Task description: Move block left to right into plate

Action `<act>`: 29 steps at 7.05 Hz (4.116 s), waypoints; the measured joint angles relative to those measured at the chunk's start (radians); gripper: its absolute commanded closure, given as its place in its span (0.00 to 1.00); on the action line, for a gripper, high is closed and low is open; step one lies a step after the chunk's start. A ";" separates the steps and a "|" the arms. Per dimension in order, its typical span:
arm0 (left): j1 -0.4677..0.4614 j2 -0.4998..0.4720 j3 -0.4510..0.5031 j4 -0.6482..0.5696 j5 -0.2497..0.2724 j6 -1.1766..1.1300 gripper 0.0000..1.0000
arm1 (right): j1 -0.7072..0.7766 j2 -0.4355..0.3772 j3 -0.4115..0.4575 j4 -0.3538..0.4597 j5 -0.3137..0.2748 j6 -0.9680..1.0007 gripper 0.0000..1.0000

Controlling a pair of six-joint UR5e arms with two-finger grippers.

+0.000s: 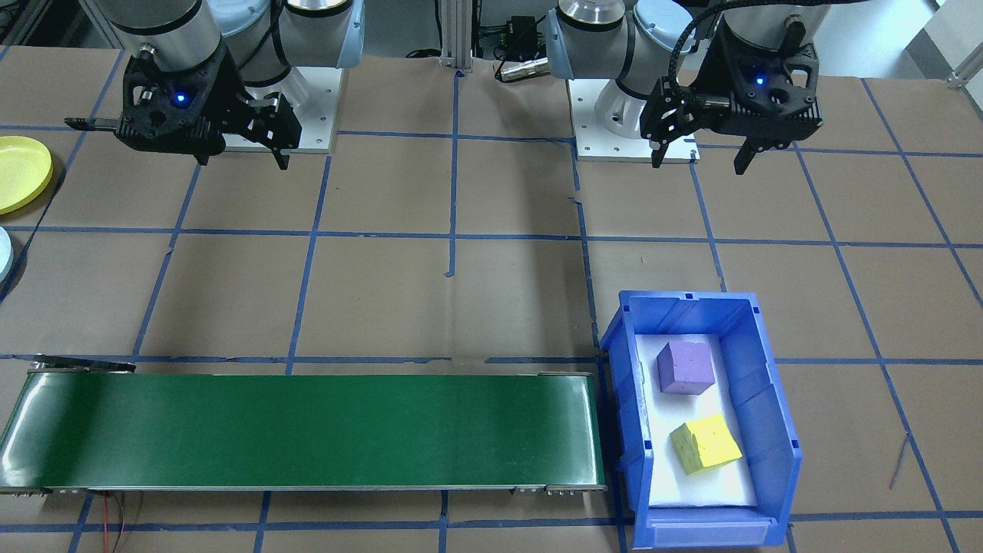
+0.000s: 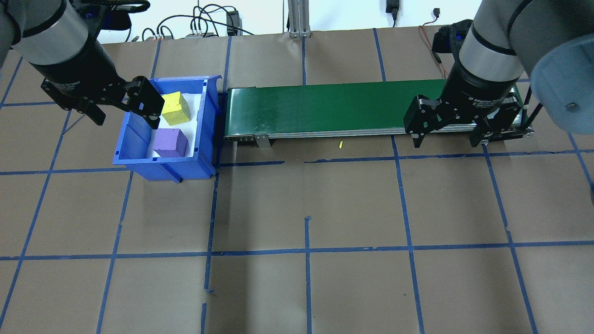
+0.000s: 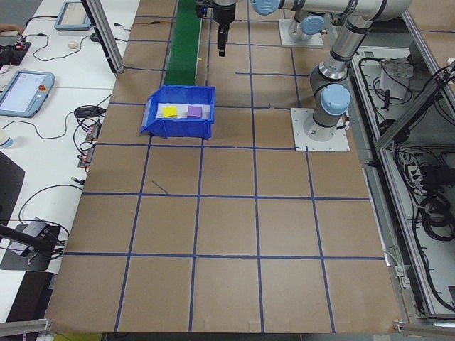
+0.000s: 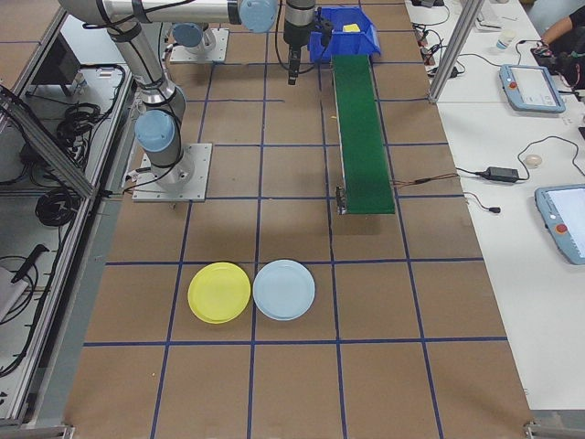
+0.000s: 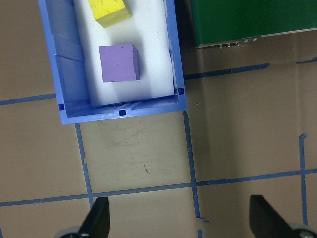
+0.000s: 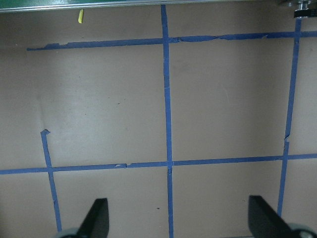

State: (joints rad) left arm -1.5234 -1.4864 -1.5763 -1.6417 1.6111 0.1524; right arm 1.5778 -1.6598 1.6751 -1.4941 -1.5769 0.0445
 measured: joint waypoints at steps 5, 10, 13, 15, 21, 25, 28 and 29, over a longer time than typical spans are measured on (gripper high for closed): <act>0.022 -0.082 0.006 0.066 -0.001 0.005 0.00 | -0.001 0.000 0.000 0.000 0.000 0.000 0.00; 0.076 -0.329 -0.043 0.336 -0.003 0.055 0.00 | -0.001 0.000 0.000 0.000 0.000 0.000 0.00; 0.103 -0.379 -0.099 0.444 -0.005 0.069 0.00 | -0.001 0.000 0.000 0.001 0.000 0.000 0.00; 0.105 -0.402 -0.113 0.480 -0.005 0.070 0.00 | -0.001 0.000 0.000 0.002 -0.001 0.000 0.00; 0.109 -0.516 -0.140 0.590 -0.004 0.071 0.52 | -0.001 0.000 0.000 0.003 -0.001 0.000 0.00; 0.109 -0.479 -0.096 0.525 0.003 0.066 0.56 | -0.001 0.000 0.000 0.003 0.000 0.001 0.00; 0.090 -0.397 0.097 0.268 -0.011 0.002 0.56 | 0.000 0.000 0.000 0.003 0.000 0.002 0.00; 0.058 -0.383 0.134 0.243 -0.039 -0.033 0.56 | 0.000 0.000 0.000 0.004 0.000 0.002 0.00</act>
State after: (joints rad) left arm -1.4657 -1.8697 -1.4420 -1.3988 1.5724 0.1198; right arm 1.5780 -1.6598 1.6751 -1.4901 -1.5769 0.0460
